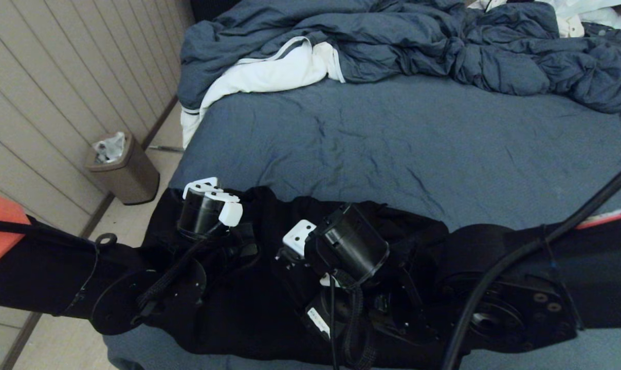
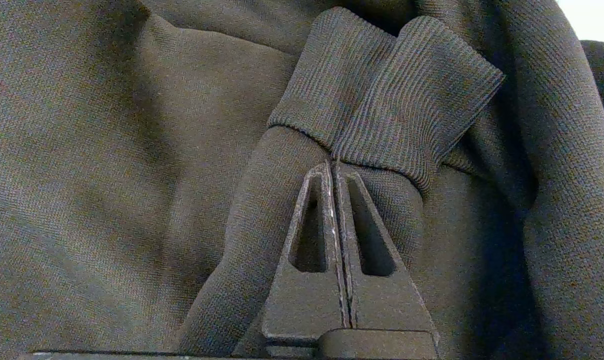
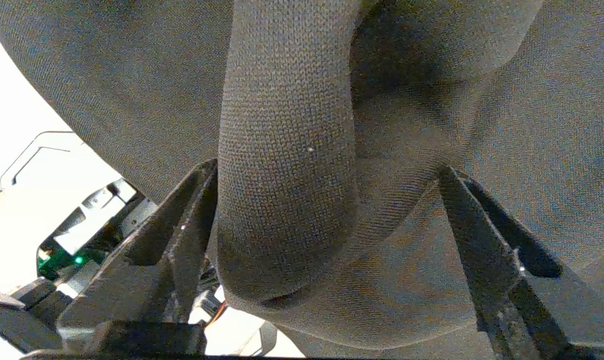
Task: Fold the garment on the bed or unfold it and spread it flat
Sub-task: Unfold the black sweatshirt
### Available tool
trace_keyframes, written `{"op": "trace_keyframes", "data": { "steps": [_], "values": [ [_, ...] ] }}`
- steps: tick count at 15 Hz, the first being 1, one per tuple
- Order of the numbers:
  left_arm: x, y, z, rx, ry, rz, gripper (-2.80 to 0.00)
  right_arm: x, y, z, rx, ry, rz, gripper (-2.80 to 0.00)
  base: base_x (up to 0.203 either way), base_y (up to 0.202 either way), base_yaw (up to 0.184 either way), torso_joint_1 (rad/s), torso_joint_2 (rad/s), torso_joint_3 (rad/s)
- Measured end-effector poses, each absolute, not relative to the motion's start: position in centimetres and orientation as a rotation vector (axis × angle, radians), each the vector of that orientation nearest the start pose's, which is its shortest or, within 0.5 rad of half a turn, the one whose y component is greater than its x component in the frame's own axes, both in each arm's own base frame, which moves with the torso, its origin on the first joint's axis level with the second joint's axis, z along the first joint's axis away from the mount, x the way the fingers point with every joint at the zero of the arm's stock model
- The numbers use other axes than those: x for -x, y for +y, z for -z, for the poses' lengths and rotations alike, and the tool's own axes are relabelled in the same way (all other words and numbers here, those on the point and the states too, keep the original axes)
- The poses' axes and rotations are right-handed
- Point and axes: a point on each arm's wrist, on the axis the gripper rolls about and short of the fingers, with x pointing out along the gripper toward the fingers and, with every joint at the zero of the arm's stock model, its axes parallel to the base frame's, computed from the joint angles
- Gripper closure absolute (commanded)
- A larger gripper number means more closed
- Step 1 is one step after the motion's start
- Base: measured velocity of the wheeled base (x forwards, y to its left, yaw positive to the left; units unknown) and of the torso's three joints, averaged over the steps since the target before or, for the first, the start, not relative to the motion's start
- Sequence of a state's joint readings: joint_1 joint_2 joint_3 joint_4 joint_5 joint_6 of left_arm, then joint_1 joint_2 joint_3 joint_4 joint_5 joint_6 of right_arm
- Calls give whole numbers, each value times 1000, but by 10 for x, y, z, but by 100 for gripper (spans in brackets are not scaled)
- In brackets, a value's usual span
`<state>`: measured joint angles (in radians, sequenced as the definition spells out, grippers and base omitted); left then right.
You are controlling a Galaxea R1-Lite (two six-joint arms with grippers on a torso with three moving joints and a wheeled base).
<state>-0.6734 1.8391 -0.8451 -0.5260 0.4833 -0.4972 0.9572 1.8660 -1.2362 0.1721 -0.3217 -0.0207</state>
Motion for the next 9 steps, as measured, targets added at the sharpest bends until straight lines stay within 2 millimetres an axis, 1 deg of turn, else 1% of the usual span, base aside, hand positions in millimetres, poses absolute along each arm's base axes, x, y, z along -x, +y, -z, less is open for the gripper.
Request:
{"op": "trace_keyframes", "data": {
  "steps": [7,8,9],
  "values": [
    [-262,-196,-138,232,427,84,0,-204,277,-172,505,645,-601,-280,0,0,0,0,0,0],
    [-263,-196,-138,232,427,84,0,-204,277,-172,506,646,-600,-107,0,0,0,0,0,0],
    [-263,-196,-138,232,428,84,0,-204,277,-172,508,647,-599,0,0,0,0,0,0,0]
  ]
}}
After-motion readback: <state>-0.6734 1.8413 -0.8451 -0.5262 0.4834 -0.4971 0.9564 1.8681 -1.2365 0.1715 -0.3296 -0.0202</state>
